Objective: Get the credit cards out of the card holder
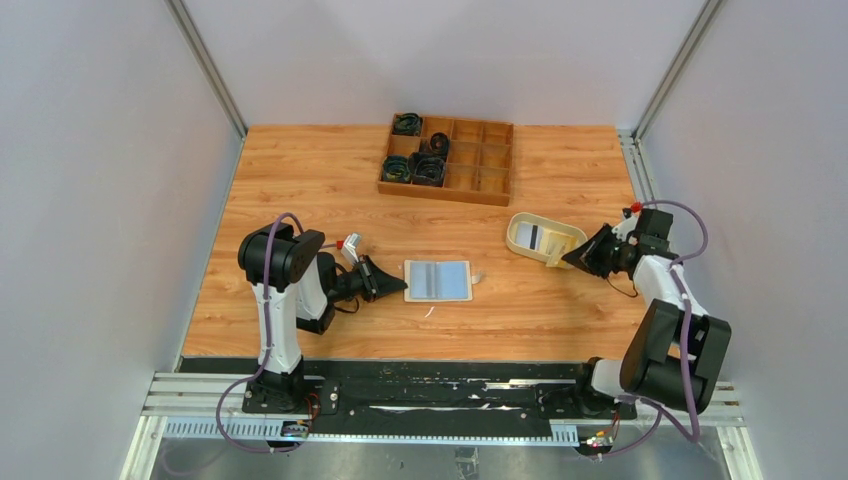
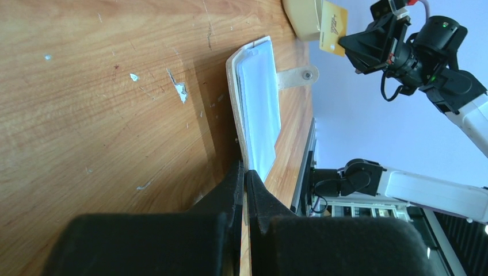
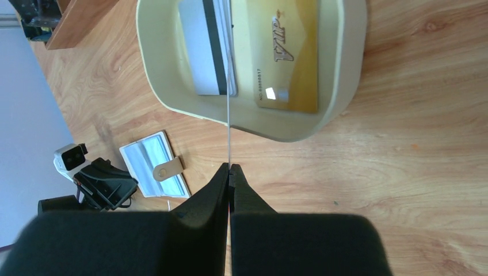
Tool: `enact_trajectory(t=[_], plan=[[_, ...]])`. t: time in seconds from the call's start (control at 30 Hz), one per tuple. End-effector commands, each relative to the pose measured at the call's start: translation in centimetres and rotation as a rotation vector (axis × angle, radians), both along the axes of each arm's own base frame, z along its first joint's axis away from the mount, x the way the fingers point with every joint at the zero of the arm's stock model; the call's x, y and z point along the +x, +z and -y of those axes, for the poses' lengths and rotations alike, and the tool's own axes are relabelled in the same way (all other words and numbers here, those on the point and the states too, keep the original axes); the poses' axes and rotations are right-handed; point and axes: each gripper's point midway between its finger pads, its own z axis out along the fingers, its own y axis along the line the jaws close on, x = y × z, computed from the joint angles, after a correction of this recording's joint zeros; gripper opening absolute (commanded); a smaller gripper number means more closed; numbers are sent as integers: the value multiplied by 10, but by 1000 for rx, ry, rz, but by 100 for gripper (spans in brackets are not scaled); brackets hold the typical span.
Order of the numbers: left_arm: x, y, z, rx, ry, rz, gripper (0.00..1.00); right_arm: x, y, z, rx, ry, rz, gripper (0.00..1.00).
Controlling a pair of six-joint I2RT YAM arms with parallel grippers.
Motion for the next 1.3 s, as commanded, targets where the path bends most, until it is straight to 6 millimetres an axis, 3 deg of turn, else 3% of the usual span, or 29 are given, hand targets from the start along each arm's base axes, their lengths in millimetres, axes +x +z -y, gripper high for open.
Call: enact_trajectory(t=[0.0,0.63,0.87,1.07,1.27], plan=[[-26,-42,-12,102,-10,-42,0,4,-11,13,-18,-36,-19,0],[-26,-48,-12,107,-8,-61,0,41,-13,16,132,-43,-22,0],[-24,-47,-12,103,-8,-59,0,40,-15,16,133,-27,-47,0],[-23,-46,-12,100,-7,-58,0,33,-7,22,66,-6,-72,12],[-23,-43,-11,92,-9,-56,0,30,-2,31,5,-7,-103,32]])
